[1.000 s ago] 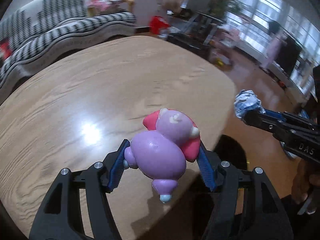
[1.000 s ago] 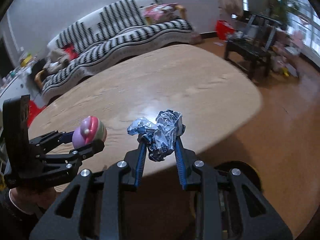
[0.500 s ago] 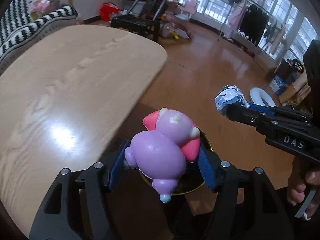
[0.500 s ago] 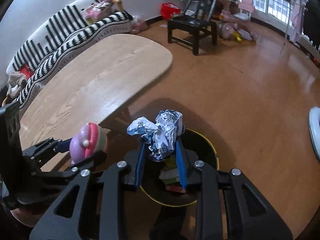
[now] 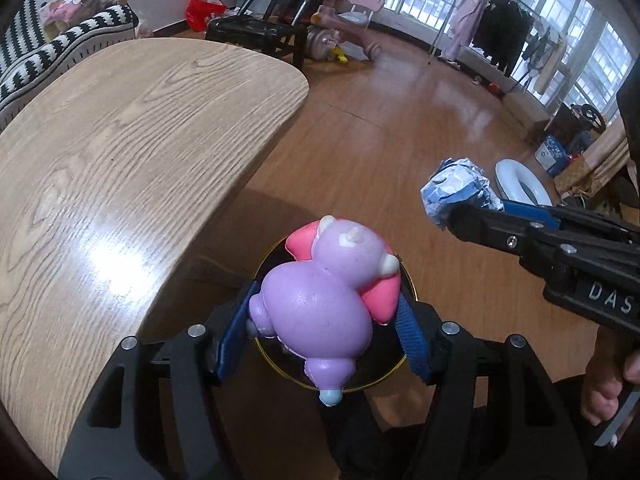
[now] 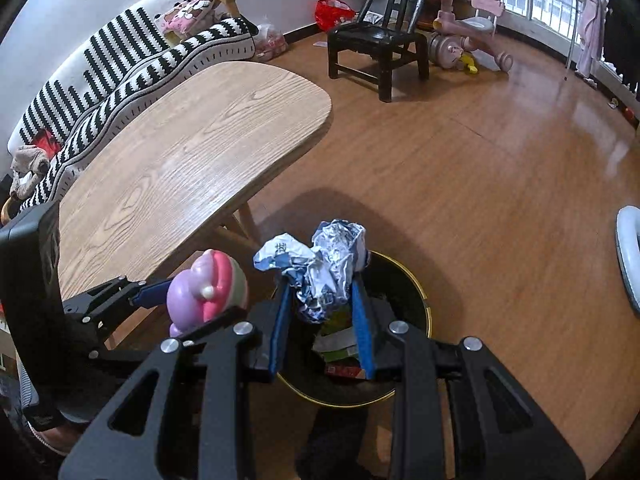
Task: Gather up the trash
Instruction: 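Carry the pink toy and foil ball over the bin, then open both tools to drop the toy and foil ball into the bin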
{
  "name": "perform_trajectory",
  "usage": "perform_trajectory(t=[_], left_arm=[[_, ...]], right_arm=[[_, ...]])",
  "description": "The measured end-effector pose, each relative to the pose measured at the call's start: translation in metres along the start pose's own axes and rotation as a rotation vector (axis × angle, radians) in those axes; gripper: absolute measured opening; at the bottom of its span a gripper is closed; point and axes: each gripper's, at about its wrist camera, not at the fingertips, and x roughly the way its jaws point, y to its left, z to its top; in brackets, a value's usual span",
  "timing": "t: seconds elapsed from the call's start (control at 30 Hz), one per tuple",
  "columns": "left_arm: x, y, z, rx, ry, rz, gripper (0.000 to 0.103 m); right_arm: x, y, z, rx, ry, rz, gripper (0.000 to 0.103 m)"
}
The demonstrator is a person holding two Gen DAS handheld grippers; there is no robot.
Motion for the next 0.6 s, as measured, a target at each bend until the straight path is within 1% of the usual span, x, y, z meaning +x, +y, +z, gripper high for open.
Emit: perform_trajectory(t=[0.43,0.6], left_arm=[[0.014,-0.007,0.007,0.010,0.025,-0.006,0.065],[0.018,-0.008,0.007,0.019,0.035,-0.011,0.068]], right_arm=[[0.002,-0.007,0.003,0.032,0.002,-0.018,0.030],[0.003,-0.007,0.001,0.037,0.003,-0.026,0.031]])
